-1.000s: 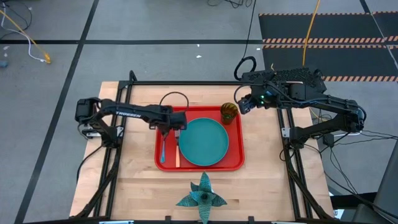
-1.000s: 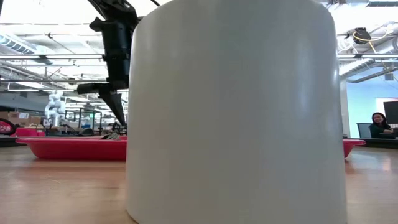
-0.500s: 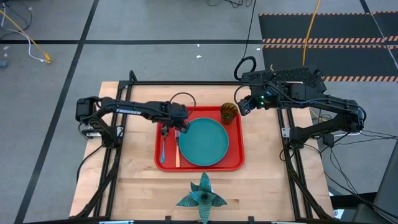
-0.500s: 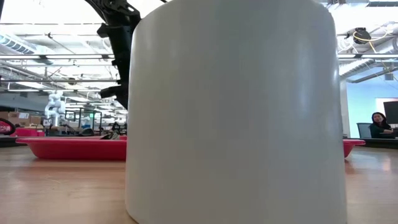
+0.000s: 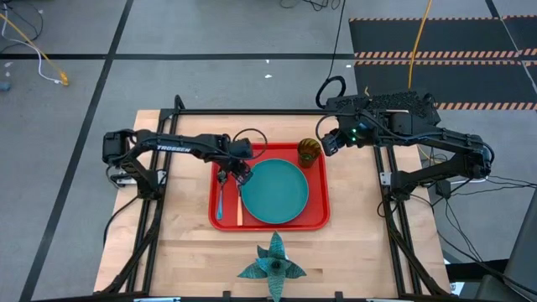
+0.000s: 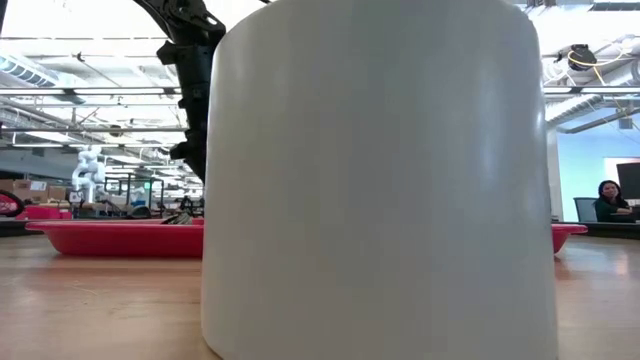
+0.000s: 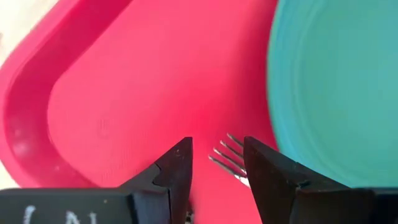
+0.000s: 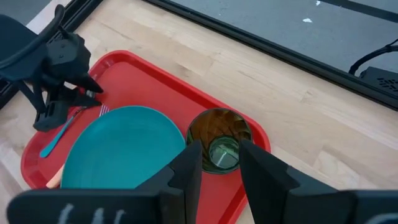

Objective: Pick and place plate/cup/fork/spoon on tray
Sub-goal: Adjust the yellow fork on the orange tray

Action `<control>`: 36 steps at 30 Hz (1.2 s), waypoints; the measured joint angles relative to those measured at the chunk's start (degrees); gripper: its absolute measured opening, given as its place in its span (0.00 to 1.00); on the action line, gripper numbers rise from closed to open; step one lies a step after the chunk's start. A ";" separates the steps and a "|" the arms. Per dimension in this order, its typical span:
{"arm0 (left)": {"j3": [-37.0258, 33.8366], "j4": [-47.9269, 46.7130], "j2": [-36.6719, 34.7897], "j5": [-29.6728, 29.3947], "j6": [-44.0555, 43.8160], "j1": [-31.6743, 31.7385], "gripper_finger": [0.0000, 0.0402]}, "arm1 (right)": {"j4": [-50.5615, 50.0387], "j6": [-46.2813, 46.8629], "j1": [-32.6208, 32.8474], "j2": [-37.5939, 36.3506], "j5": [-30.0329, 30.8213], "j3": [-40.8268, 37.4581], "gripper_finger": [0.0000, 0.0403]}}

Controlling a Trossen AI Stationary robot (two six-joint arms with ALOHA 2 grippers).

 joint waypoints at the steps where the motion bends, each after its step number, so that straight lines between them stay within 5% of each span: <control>1: 0.00 0.26 0.00 -0.01 1.13 -0.16 0.36 | 0.01 0.00 0.00 0.00 0.00 0.00 0.25; 20: -0.04 -2.39 0.02 3.51 19.68 -1.43 0.36 | -0.02 0.13 0.00 0.00 -0.04 0.00 0.25; 36: -0.81 -1.06 2.27 2.77 19.81 -1.45 0.36 | -0.51 0.02 0.00 -0.02 -0.10 0.00 0.25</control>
